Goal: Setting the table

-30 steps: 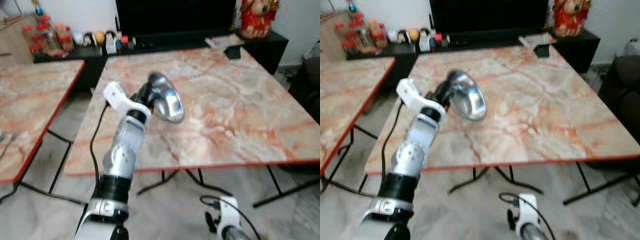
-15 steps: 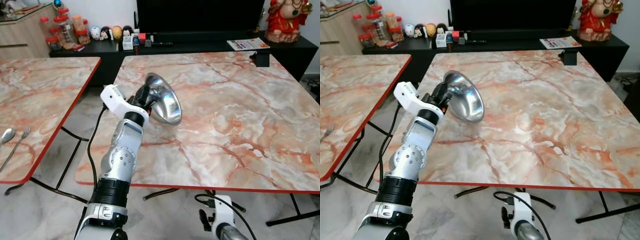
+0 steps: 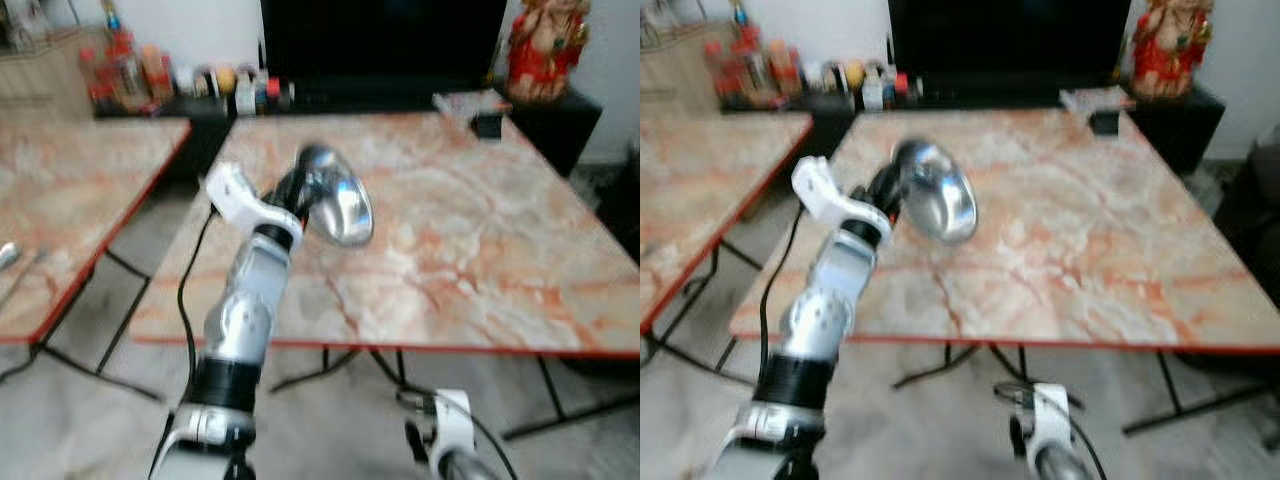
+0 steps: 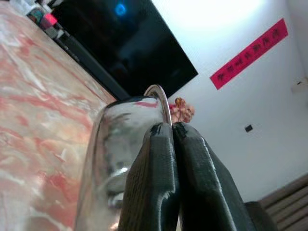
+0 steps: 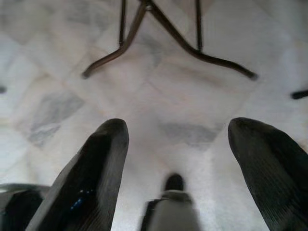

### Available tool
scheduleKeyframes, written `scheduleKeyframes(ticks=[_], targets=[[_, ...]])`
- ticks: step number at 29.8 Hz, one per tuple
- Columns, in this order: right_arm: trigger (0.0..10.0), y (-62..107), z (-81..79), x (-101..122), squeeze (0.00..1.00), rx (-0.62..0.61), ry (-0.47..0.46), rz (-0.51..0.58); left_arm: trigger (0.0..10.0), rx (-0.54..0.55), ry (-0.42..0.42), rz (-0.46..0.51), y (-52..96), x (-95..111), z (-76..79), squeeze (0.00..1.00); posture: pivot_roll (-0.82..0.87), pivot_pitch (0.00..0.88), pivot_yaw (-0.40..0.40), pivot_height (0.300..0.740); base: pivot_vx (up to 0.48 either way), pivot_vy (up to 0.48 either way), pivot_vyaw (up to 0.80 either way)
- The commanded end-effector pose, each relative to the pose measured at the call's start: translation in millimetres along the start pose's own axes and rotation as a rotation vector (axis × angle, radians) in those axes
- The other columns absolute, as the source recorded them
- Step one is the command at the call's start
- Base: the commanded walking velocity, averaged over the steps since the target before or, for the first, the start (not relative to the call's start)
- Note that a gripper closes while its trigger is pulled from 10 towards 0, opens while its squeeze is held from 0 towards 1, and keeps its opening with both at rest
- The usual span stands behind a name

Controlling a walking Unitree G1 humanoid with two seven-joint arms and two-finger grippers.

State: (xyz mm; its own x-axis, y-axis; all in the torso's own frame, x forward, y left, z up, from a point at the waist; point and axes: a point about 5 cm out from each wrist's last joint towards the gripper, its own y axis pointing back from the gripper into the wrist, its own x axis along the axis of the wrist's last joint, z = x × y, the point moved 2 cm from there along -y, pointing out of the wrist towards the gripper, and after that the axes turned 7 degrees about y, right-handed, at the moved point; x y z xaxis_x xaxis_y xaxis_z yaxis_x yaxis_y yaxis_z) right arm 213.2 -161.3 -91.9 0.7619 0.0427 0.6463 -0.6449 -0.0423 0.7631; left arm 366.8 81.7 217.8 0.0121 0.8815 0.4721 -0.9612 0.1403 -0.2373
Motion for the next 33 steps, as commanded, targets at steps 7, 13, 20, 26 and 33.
scheduleKeyframes(ticks=[7, 13, 20, 26, 33], targets=[[10.0, -0.2, 8.0, 5, 0.00, -0.015, 0.015, 0.011, 10.0, -0.022, 0.097, -0.029, 1.2, -25, 16.8, 0.00, -0.02, 0.000, 0.012, 0.732, 0.000, -0.345, 0.00], [10.0, -0.4, 7.9, 6, 0.00, -0.013, 0.019, 0.013, 10.0, 0.040, 0.140, -0.018, 2.3, -21, -0.2, 0.00, -0.02, 0.000, 0.010, 0.732, 0.000, -0.054, 0.00], [10.0, -0.5, 6.8, 6, 0.00, -0.009, 0.020, 0.012, 10.0, 0.116, 0.364, -0.006, 9.4, -18, -27.4, 0.00, -0.02, 0.000, 0.011, 0.732, 0.000, 0.000, 0.00], [10.0, -0.6, 5.9, 6, 0.00, -0.006, 0.020, 0.012, 10.0, 0.149, 0.446, -0.008, 13.9, -23, -40.2, 0.00, -0.02, 0.000, 0.014, 0.732, 0.000, 0.000, 0.00], [10.0, -0.7, 4.7, 5, 0.00, -0.005, 0.018, 0.011, 10.0, 0.160, 0.419, -0.041, 15.0, -28, -46.0, 0.00, -0.02, 0.000, 0.018, 0.732, 0.000, 0.000, 0.00]])
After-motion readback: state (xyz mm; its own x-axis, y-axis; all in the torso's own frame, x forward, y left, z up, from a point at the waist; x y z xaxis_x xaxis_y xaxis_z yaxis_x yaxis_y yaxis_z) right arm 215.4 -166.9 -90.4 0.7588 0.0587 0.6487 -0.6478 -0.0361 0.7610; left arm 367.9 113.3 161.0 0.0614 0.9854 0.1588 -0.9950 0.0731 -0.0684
